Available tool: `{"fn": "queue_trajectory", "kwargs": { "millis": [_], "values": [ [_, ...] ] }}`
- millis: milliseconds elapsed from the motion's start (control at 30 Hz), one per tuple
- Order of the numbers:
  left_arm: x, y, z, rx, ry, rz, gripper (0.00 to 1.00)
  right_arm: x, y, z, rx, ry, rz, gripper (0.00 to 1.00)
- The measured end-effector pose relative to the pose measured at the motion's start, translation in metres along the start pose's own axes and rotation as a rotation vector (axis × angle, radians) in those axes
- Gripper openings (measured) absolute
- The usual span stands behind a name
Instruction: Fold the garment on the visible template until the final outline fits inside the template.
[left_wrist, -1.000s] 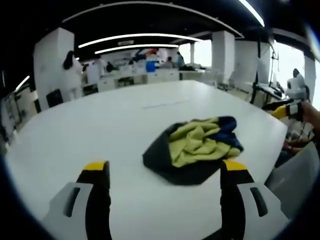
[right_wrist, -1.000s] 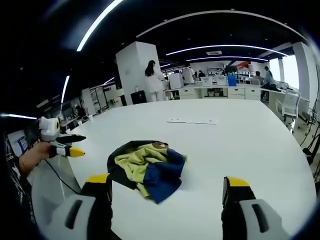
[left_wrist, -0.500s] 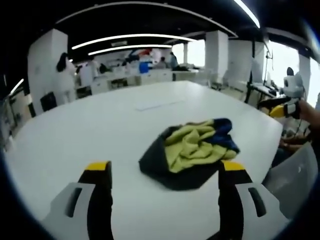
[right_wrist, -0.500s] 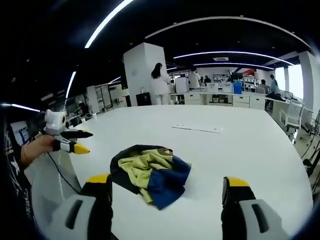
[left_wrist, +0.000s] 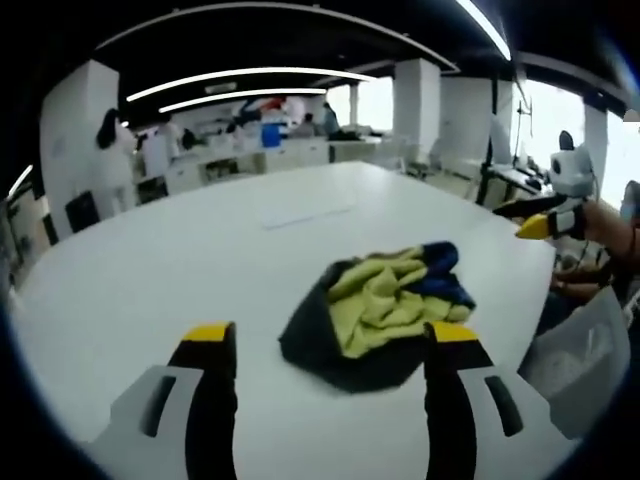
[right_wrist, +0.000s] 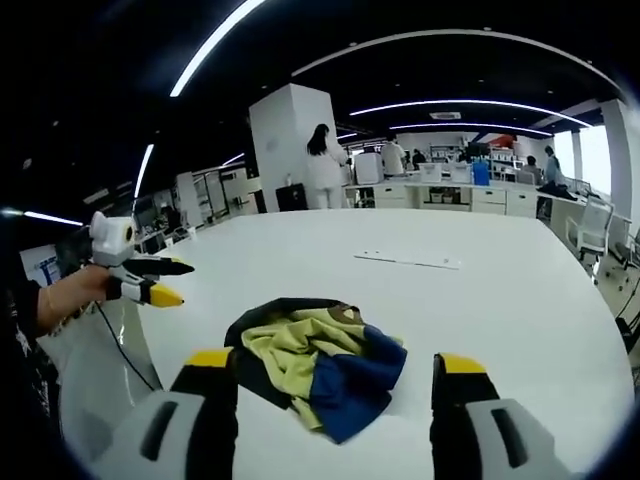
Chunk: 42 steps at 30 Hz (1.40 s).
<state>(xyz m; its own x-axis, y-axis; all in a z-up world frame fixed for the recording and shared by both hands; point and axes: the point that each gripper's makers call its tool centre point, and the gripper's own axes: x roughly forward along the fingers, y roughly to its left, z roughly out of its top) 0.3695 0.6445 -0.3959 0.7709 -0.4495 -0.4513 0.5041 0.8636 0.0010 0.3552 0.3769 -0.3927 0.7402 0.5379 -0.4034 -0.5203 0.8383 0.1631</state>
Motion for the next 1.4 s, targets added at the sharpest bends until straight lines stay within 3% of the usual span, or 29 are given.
{"fn": "queue_trajectory", "kwargs": {
  "millis": [200, 367, 633, 867, 967, 1267, 1400],
  "values": [
    [0.019, 0.006, -0.005, -0.008, -0.01, -0.016, 0.62, 0.008, -0.006, -0.008, 0.055, 0.023, -0.001, 0.7],
    [0.038, 0.009, -0.01, -0.032, -0.01, -0.04, 0.57, 0.014, -0.022, -0.015, 0.076, 0.049, -0.045, 0.59],
    [0.067, 0.015, -0.013, -0.028, 0.026, -0.062, 0.51, 0.034, -0.042, -0.031, 0.183, 0.06, -0.051, 0.42],
    [0.087, 0.019, -0.024, -0.018, 0.07, -0.077, 0.44, 0.049, -0.048, -0.039, 0.19, 0.083, -0.047, 0.35],
    [0.097, 0.018, -0.028, -0.046, 0.068, -0.094, 0.36, 0.054, -0.051, -0.038, 0.201, 0.081, -0.057, 0.33],
    [0.122, 0.025, -0.04, -0.034, 0.139, -0.074, 0.22, 0.066, -0.061, -0.041, 0.215, 0.078, -0.091, 0.22],
    [0.131, 0.023, -0.04, -0.054, 0.146, -0.081, 0.23, 0.07, -0.063, -0.042, 0.22, 0.078, -0.093, 0.18]
  ]
}}
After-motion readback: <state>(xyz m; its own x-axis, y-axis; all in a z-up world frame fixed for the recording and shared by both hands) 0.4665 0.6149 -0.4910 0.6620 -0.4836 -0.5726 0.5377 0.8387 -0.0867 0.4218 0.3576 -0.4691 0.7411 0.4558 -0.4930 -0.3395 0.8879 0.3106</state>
